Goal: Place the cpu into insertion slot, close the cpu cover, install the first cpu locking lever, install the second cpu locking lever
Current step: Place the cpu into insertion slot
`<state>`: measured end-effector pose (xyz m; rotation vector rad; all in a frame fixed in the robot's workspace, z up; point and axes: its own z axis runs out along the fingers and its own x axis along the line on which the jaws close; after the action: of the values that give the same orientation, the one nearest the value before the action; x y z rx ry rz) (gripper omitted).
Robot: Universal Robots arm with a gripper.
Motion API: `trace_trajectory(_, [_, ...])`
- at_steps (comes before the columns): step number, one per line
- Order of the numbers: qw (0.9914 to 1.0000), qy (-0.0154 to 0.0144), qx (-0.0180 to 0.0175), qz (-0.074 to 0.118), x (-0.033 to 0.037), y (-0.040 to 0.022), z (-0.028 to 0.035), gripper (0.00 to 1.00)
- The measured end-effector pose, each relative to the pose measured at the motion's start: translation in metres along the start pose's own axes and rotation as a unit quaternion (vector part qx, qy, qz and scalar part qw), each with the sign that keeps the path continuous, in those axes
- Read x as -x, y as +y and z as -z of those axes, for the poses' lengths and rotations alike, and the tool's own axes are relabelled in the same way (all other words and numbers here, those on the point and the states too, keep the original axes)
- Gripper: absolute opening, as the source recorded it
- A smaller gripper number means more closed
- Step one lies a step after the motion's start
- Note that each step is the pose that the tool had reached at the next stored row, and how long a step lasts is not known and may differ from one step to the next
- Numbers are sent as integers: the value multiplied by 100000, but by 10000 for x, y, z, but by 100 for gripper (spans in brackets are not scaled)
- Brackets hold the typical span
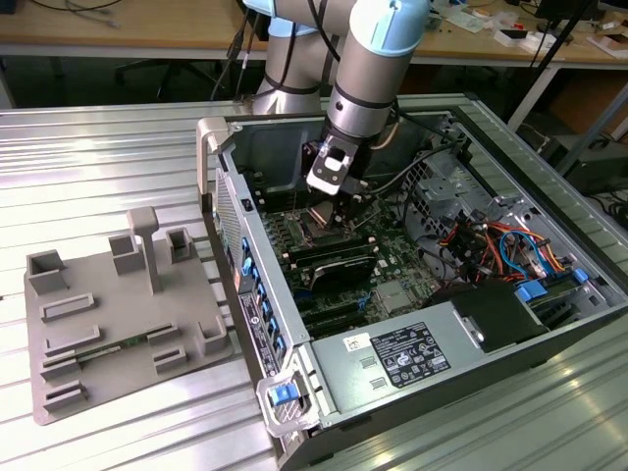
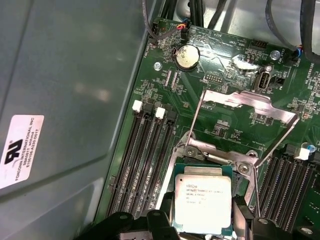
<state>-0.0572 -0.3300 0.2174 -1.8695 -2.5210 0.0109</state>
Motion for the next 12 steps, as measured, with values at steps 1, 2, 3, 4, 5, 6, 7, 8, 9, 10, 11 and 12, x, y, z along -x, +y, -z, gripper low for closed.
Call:
trace_trajectory(1, [100000, 2, 2, -201, -1, 0, 0, 55])
trace_trajectory(2, [99999, 2, -2, -416, -4, 1, -1, 55])
trace_trajectory(3, [99998, 4, -2, -699, -7, 2, -1, 55])
trace_trajectory(4, [99995, 5, -4, -1024, -10, 2, -1, 55])
trace_trajectory(5, [99990, 16, 2, -1411, -13, 0, -2, 55])
trace_trajectory(6, [99986, 17, 4, -1653, -16, -2, -3, 55])
trace_trajectory(7, [99981, 9, -8, -1957, -19, -6, -4, 55])
trace_trajectory(8, [99972, 9, -11, -2346, -21, -12, -5, 55])
trace_trajectory(9, [99969, 17, -6, -2507, -22, -14, -7, 55])
trace_trajectory(10, [99964, 16, -7, -2678, -22, -16, -8, 55])
trace_trajectory(11, [99960, 20, -6, -2830, -23, -18, -8, 55])
trace_trajectory(12, [99952, 20, -9, -3093, -24, -21, -10, 55])
